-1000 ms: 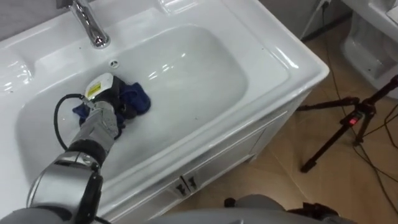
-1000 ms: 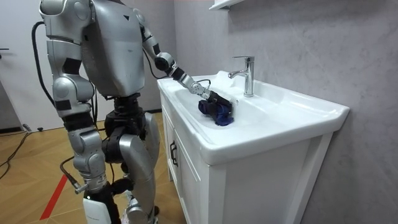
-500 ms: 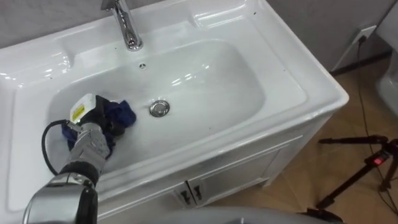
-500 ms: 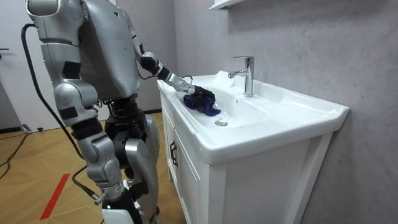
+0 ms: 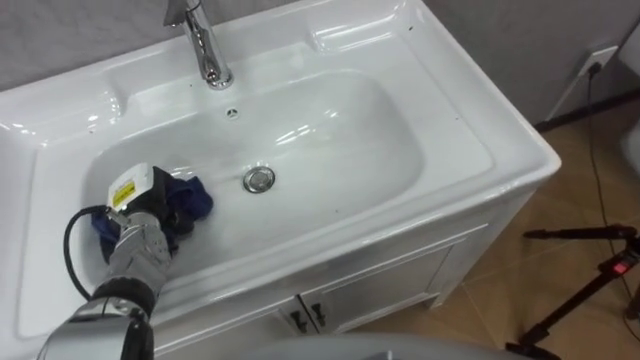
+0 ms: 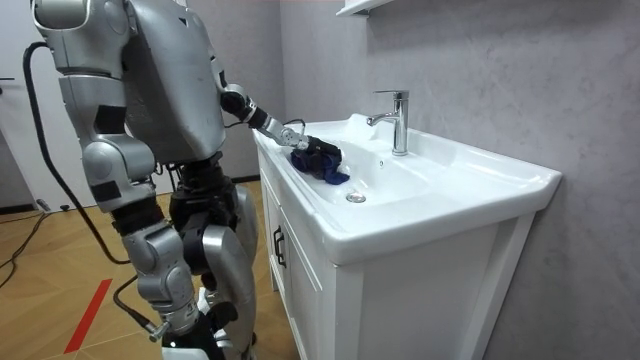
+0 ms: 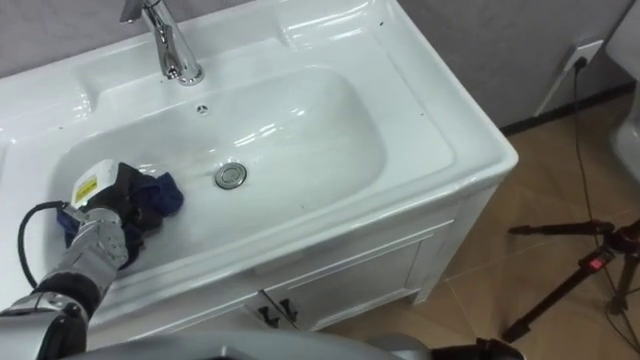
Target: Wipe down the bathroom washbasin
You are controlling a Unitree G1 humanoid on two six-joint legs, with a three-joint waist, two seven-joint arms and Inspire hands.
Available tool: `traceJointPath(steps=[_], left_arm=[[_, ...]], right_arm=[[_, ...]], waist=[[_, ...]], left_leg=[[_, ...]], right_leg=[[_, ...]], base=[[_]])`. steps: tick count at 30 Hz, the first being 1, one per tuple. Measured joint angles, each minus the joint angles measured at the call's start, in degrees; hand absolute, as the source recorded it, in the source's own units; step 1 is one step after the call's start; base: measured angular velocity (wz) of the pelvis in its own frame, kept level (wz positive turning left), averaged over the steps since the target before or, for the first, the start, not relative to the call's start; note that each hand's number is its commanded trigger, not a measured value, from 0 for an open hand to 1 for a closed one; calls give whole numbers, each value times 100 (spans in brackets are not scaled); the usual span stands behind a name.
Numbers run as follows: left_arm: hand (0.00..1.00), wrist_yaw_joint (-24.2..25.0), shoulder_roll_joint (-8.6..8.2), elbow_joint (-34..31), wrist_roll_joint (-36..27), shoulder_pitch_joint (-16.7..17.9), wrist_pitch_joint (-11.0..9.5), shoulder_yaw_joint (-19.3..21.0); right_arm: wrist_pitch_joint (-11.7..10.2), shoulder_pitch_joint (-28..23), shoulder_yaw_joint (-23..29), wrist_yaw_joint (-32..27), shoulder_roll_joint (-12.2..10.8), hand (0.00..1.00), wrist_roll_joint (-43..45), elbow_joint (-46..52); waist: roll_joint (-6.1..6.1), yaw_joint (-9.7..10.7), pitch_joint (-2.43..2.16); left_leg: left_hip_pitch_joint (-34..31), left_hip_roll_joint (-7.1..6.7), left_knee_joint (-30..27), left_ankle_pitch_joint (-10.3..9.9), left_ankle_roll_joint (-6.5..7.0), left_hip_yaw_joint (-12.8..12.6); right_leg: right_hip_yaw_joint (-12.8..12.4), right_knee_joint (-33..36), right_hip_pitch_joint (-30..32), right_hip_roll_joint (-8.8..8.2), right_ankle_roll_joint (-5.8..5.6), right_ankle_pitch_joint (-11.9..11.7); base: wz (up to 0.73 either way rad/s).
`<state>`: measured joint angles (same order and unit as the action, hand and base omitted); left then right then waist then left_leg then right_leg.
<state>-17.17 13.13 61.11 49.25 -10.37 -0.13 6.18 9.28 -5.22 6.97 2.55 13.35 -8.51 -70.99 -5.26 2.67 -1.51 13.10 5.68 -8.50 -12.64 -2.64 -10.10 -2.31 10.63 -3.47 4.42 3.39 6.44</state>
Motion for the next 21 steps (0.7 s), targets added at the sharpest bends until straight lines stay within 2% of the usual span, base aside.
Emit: traceJointPath(steps=[4, 11, 14, 16, 21], left_arm=[[100, -8, -2, -217, 38, 196, 0, -1], [100, -38, -14, -213, 36, 341, 19, -71], [100, -171, -37, -211, 39, 424, 25, -89], [100, -243, -36, -208, 38, 451, 48, -90], [100, -531, -41, -207, 49, 550, 94, -194]], right_arm=[[9, -72, 117, -72, 7, 0, -39, -47], [3, -97, 108, -123, 12, 0, -7, -216], [11, -92, 103, -224, -46, 0, 3, -279], [13, -85, 103, -260, -93, 0, 1, -281], [65, -67, 40, -327, -131, 0, 12, -410]], waist=[[-3, 13, 6], [8, 43, 31], [67, 138, 36], [132, 180, 63], [223, 181, 59]], left_leg=[[83, 19, 30, 0, 0, 31], [371, 49, 98, 0, -2, 98], [478, 45, 98, -1, -4, 191], [559, 37, 101, -6, -11, 229], [632, 49, 86, -8, -14, 259]], right_leg=[[6, -1, -93, 18, 21, 23], [19, 7, -339, 55, 73, 134], [68, 80, -456, 37, 85, 238], [58, 231, -449, 39, 93, 356], [101, 320, -493, 45, 134, 454]], base=[[0], [2], [17], [11], [4]])
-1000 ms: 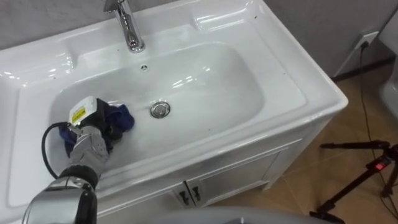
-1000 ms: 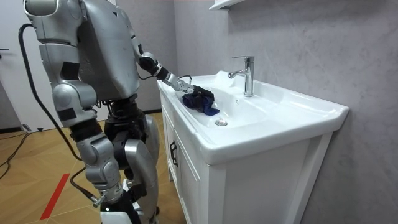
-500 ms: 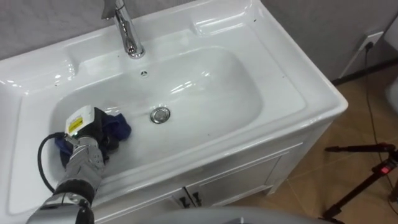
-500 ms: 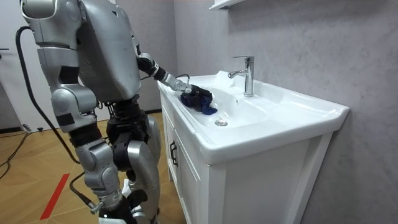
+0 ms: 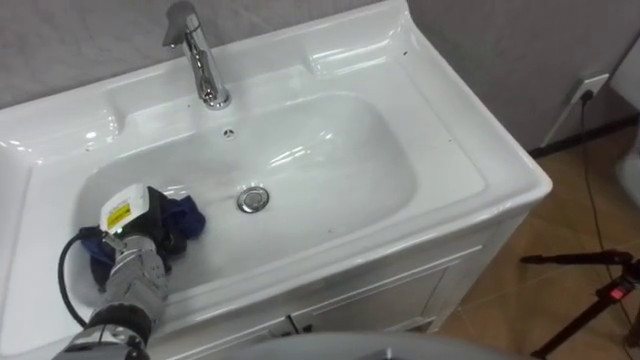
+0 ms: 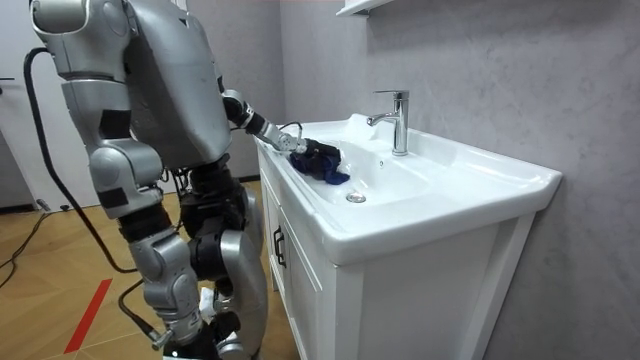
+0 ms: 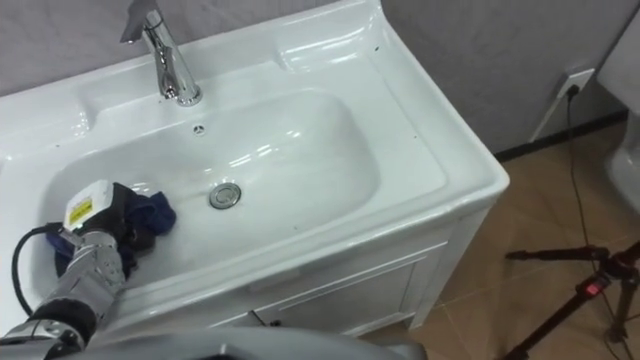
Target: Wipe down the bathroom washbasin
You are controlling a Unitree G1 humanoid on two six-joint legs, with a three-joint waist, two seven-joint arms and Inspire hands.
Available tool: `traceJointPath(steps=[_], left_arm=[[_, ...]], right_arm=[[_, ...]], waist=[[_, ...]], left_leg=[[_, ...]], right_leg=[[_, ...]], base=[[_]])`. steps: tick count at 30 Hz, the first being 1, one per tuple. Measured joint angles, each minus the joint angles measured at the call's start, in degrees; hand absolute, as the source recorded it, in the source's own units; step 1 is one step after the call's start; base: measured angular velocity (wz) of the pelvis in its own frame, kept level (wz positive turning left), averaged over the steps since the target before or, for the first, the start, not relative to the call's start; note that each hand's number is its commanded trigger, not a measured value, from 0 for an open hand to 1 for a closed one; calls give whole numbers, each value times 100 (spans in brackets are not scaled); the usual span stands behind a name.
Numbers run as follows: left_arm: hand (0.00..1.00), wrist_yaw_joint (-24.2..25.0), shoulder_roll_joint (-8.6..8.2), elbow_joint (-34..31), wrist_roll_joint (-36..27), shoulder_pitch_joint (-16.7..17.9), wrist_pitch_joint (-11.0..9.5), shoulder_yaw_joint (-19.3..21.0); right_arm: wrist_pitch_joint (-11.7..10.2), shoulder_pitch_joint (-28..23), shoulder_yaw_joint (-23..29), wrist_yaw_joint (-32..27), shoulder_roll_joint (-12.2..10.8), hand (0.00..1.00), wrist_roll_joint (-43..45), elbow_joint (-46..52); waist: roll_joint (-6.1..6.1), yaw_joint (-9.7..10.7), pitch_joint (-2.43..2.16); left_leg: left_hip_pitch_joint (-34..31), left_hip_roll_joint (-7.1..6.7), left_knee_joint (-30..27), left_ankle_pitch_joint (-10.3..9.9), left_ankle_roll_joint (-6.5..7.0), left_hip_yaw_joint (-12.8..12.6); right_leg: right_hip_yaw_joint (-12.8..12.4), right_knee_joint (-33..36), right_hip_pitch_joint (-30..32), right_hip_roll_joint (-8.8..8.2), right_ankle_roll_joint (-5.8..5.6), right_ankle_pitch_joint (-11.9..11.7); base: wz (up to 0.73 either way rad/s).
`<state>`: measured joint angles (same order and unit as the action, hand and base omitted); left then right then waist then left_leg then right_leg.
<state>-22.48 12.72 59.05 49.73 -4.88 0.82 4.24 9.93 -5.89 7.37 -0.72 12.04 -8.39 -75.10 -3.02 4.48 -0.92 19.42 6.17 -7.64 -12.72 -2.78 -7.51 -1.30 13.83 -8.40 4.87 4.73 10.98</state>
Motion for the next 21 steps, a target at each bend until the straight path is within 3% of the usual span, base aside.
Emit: traceJointPath(steps=[8, 11, 14, 16, 21], left_arm=[[100, -47, 46, -4, -68, 7, 211, -121], [100, -54, 93, 36, -140, 8, 268, -123], [100, -82, 133, 39, -392, -26, 351, -175], [100, -45, 143, 21, -672, -161, 454, -239], [100, -57, 36, -54, -1322, -211, 399, -401]], right_arm=[[201, -53, -250, -40, -114, 0, 233, -319], [286, -95, -374, -46, -182, 0, 247, -361], [397, -121, -670, -56, -261, 0, 233, -354], [471, -136, -870, -37, -337, 0, 233, -355], [515, -98, -1065, -35, -401, 0, 280, -348]], waist=[[186, 24, 1], [231, -1, 5], [337, 9, 7], [488, 9, 7], [622, 6, 15]], left_leg=[[235, 11, 11, 16, -27, -37], [347, 13, 21, 17, -30, -74], [388, 14, -2, 28, -46, -105], [397, 14, 5, 30, -49, -107], [478, 7, 69, 7, -84, -193]], right_leg=[[-48, 42, -211, 18, 27, 107], [-174, 98, -258, 53, 34, 118], [-250, 123, -254, 70, 34, 118], [-261, 121, -255, 72, 21, 109], [-453, 43, -269, 119, -14, -10]], base=[[0], [-19], [-16], [0], [-20]])
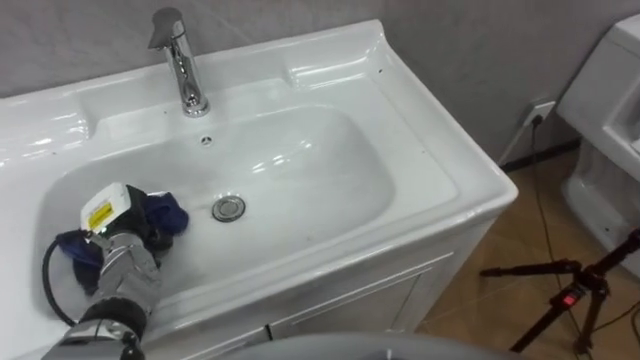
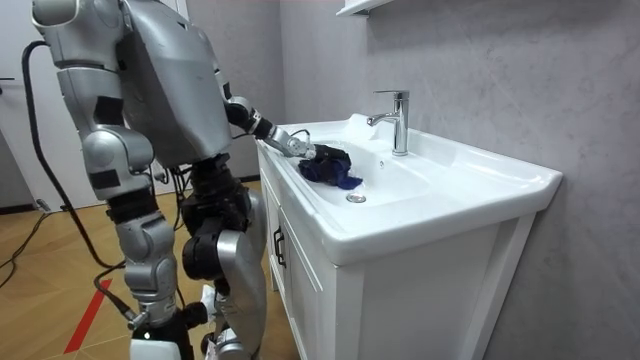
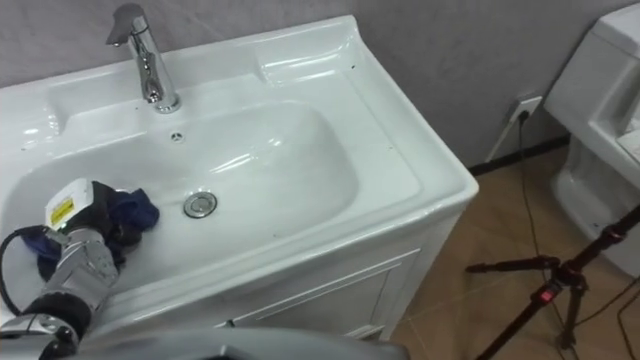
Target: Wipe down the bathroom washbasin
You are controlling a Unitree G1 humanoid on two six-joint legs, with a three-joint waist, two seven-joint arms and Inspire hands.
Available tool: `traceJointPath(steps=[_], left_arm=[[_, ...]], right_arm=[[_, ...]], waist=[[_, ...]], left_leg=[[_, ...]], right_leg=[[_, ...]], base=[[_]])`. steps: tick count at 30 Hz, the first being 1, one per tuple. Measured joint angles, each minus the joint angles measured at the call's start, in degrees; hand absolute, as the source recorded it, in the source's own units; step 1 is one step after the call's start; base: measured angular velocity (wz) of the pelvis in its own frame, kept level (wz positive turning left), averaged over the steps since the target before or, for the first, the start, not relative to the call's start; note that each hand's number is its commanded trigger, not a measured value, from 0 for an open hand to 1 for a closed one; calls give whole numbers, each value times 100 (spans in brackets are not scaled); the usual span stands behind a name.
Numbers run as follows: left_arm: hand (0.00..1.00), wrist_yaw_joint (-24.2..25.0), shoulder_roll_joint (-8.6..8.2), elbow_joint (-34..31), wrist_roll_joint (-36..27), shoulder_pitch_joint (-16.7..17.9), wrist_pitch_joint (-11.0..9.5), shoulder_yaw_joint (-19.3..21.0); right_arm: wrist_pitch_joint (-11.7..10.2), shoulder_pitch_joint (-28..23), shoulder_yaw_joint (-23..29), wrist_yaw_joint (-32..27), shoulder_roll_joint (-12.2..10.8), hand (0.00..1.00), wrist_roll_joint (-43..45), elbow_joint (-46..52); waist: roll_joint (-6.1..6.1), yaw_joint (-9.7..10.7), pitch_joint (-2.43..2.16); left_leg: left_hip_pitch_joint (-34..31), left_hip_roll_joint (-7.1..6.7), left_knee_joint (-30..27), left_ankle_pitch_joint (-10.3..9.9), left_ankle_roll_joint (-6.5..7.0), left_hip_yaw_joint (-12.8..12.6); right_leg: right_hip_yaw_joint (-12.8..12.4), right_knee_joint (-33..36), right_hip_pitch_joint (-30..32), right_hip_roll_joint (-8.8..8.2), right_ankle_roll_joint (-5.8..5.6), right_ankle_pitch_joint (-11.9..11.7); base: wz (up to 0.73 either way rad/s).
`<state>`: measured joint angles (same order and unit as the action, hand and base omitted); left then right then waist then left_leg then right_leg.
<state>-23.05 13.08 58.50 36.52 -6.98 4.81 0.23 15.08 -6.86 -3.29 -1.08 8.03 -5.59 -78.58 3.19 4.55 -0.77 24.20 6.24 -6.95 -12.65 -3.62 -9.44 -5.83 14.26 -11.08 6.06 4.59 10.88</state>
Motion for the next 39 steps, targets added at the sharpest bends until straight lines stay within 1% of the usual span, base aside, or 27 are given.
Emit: traceJointPath(steps=[3, 4, 5, 6, 7, 9, 11, 13, 14, 15, 16, 19, 20, 21, 22, 24, 25, 27, 30, 32, 34, 36, 38, 39], left_arm=[[100, -39, -99, -63, -210, -2, -64, -109], [100, -19, -128, -119, -374, -2, -66, -185], [100, 9, -130, -148, -459, -3, -66, -261], [100, 112, -143, -229, -625, -1, -66, -418], [100, 230, -162, -312, -828, -14, -63, -579], [100, 405, -207, -341, -1027, -26, -77, -790], [100, 560, -272, -354, -1283, -102, -116, -952], [100, 906, -425, -635, -1756, -192, -36, -1015], [100, 968, -475, -671, -1886, -239, -16, -1059], [100, 1067, -543, -697, -2063, -301, -12, -1195], [100, 1171, -573, -719, -2186, -332, -12, -1358], [100, 1399, -594, -817, -2361, -376, -5, -1610], [100, 1452, -594, -835, -2364, -388, 10, -1619], [100, 1567, -595, -852, -2392, -428, 39, -1645], [100, 1691, -595, -923, -2473, -456, 99, -1662], [100, 1893, -595, -946, -2527, -508, 121, -1707], [100, 2015, -596, -967, -2583, -517, 121, -1739], [100, 2178, -600, -1015, -2700, -521, 123, -1758], [100, 2338, -607, -1050, -2839, -566, 120, -1847], [100, 2383, -608, -1109, -2841, -579, 137, -1850], [100, 2391, -619, -1311, -2909, -582, 307, -1906], [100, 2478, -621, -1477, -2977, -602, 407, -2047], [100, 2621, -652, -1554, -3072, -668, 409, -2154], [100, 2664, -690, -1657, -3147, -709, 470, -2218]], right_arm=[[7, -4, 2, 8, -51, 0, 188, 3], [4, -4, 1, 18, -69, 0, 203, 4], [1, -2, -2, 39, -72, 0, 203, 5], [-3, -1, -2, 74, -72, 0, 203, 18], [-5, 2, -2, 110, -76, 0, 213, 43], [-29, 9, -10, 166, -80, 0, 224, 104], [-70, 70, -5, 237, -79, 0, 256, 107], [-58, 142, 4, 320, -73, 0, 269, 192], [-56, 143, 4, 343, -70, 0, 269, 242], [-70, 158, 3, 378, -70, 0, 267, 285], [-69, 176, 2, 378, -71, 0, 264, 301], [-65, 176, -10, 375, -74, 0, 258, 305], [-65, 176, -12, 376, -74, 0, 257, 306], [-65, 177, -11, 377, -71, 0, 255, 306], [-65, 189, -10, 379, -64, 0, 259, 309], [-66, 217, -10, 385, -51, 0, 262, 308], [-68, 244, -10, 420, -42, 0, 262, 309], [-92, 269, -10, 501, -39, 0, 254, 316], [-141, 301, -7, 553, -39, 0, 265, 317], [-157, 324, -8, 571, -38, 0, 318, 334], [-216, 339, -12, 626, -23, 0, 316, 316], [-221, 338, -70, 693, 5, 0, 288, 301], [-235, 337, -148, 749, 23, 0, 246, 301], [-256, 338, -223, 751, 23, 0, 212, 302]], waist=[[29, 17, 18], [42, 27, 19], [42, 33, 20], [32, 50, 27], [25, 63, 31], [16, 111, 38], [1, 204, 48], [-49, 368, 80], [-71, 405, 96], [-92, 457, 110], [-109, 482, 112], [-119, 600, 110], [-122, 621, 108], [-138, 639, 106], [-158, 648, 92], [-206, 698, 82], [-247, 755, 81], [-289, 801, 86], [-285, 856, 90], [-267, 940, 92], [-246, 1046, 115], [-247, 1084, 117], [-241, 1123, 126], [-245, 1169, 124]], left_leg=[[32, -12, 42, -34, -40, -2], [26, -17, 45, -54, -38, -3], [22, -18, 44, -66, -35, -2], [24, -20, 45, -92, -36, -17], [23, -26, 44, -101, -36, -85], [-2, -40, 43, -104, -31, -164], [-60, -61, 26, -122, 1, -161], [-193, -70, 36, -206, 102, -150], [-233, -65, 51, -239, 120, -149], [-290, -85, 67, -269, 137, -149], [-326, -100, 55, -290, 171, -155], [-343, -121, 45, -312, 204, -224], [-347, -123, 44, -313, 205, -229], [-350, -123, 26, -313, 206, -269], [-372, -123, 23, -315, 209, -304], [-398, -123, 26, -317, 212, -323], [-397, -122, 23, -317, 212, -333], [-393, -119, 8, -316, 212, -359], [-418, -121, -61, -315, 212, -433], [-448, -131, -70, -315, 212, -436], [-477, -151, -71, -314, 213, -435], [-486, -163, -72, -314, 213, -438], [-495, -173, -76, -314, 214, -445], [-547, -179, -86, -314, 215, -443]], right_leg=[[-36, -53, -19, -1, -42, -33], [-53, -68, -16, -3, -62, -45], [-56, -70, -11, -3, -71, -50], [-79, -84, -9, 3, -91, -62], [-108, -100, -8, -1, -113, -78], [-127, -160, -6, -12, -144, -117], [-125, -184, 30, -43, -180, -150], [-90, -160, 180, -48, -236, -188], [-70, -160, 221, -36, -252, -203], [-46, -166, 275, -37, -285, -238], [-55, -166, 289, -55, -310, -263], [-81, -168, 293, -71, -334, -279], [-88, -170, 297, -70, -335, -280], [-114, -169, 339, -64, -336, -283], [-136, -166, 393, -60, -336, -287], [-159, -166, 416, -54, -340, -294], [-170, -163, 413, -51, -340, -297], [-191, -164, 415, -47, -340, -296], [-200, -168, 421, -62, -338, -291], [-187, -184, 443, -84, -348, -270], [-187, -182, 469, -102, -360, -261], [-184, -175, 479, -118, -369, -264], [-180, -183, 475, -135, -379, -270], [-178, -222, 492, -149, -394, -280]], base=[[-8], [0], [0], [0], [-5], [-3], [2], [9], [9], [0], [-4], [-8], [-10], [-14], [-14], [-8], [-3], [-6], [-4], [3], [8], [0], [2], [15]])
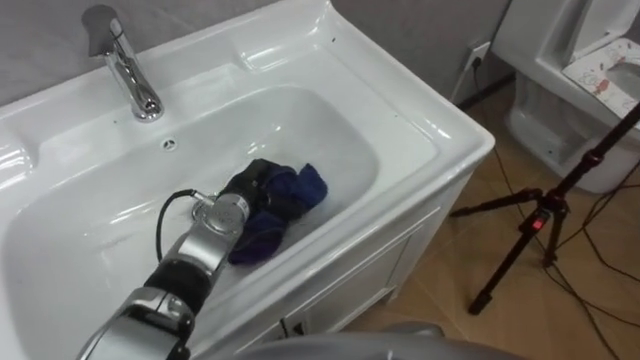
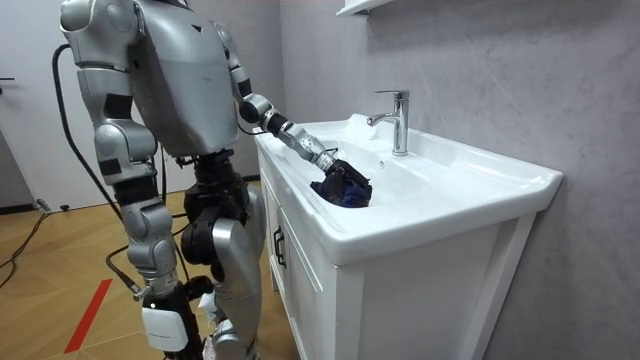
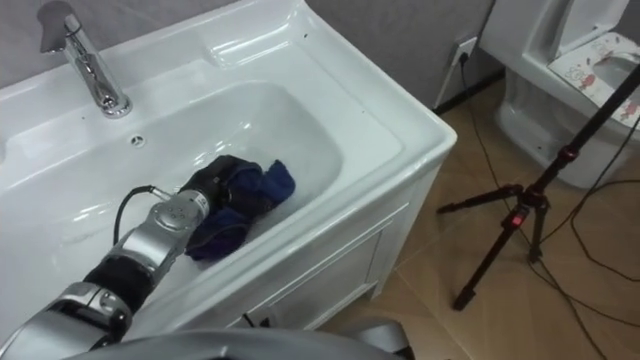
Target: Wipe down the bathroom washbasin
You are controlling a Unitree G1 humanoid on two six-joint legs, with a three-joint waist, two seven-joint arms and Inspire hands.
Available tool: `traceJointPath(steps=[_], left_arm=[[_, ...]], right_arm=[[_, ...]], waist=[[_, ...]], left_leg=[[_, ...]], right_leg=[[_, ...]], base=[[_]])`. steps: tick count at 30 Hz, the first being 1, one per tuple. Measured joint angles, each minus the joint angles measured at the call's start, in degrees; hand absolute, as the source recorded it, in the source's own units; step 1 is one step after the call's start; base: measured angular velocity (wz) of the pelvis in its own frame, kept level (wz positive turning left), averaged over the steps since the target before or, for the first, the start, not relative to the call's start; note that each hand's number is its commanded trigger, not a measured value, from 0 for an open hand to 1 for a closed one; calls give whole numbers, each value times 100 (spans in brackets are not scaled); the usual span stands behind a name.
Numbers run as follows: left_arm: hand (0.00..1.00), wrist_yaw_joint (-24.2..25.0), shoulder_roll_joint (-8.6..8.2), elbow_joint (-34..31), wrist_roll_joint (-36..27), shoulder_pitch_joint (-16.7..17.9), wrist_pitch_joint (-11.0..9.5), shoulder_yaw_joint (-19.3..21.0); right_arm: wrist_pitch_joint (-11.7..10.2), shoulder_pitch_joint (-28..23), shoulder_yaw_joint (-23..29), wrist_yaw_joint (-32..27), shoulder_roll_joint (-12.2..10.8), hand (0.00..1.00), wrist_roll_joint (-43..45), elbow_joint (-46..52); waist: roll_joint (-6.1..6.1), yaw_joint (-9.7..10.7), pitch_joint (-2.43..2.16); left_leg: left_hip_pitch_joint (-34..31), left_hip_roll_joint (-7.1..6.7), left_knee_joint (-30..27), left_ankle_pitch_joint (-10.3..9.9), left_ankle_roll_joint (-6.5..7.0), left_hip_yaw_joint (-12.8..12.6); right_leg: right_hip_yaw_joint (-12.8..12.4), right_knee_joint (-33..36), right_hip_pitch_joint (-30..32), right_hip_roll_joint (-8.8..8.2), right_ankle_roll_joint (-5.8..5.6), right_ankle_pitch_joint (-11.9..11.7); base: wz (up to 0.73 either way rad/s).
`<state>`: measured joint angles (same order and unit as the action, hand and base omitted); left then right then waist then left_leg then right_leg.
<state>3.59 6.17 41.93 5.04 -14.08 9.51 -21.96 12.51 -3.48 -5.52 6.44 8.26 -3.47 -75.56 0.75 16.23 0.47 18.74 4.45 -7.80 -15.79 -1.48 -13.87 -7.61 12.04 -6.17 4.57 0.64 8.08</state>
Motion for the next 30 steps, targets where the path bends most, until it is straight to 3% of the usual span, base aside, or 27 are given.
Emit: traceJointPath(steps=[4, 7, 10, 24, 30], left_arm=[[100, 63, -44, -627, -216, -209, 136, -432], [100, 123, -47, -1100, -228, -323, 259, -641], [100, 241, -53, -1116, -229, -559, 284, -746], [100, 361, -59, -1294, -252, -615, 431, -739], [100, 349, -93, -1314, 406, -615, 438, -751]], right_arm=[[4, 71, 0, -6, 39, 0, -79, -9], [-1, 102, -14, -1, 60, 0, -83, -4], [-46, 157, -85, -3, 96, 0, -81, -4], [14, 41, -236, -137, 147, 0, -83, -148], [167, 40, -292, -165, 140, 0, -62, -194]], waist=[[-106, 148, 28], [-116, 213, 26], [-128, 230, 32], [-143, 212, 27], [-137, 207, 49]], left_leg=[[-225, -20, 3, 3, 48, -10], [-233, -17, 0, 3, 49, -12], [-237, -19, 0, 3, 49, -12], [-305, -20, -2, 3, 49, -7], [-214, -19, 1, 3, 49, -38]], right_leg=[[105, -45, 144, -54, -46, -80], [120, -64, 120, -60, -46, -79], [155, -124, 87, -80, -48, -81], [219, -210, 106, -104, -56, -93], [142, -209, 21, -76, -57, -95]], base=[[9], [0], [4], [3], [-4]])
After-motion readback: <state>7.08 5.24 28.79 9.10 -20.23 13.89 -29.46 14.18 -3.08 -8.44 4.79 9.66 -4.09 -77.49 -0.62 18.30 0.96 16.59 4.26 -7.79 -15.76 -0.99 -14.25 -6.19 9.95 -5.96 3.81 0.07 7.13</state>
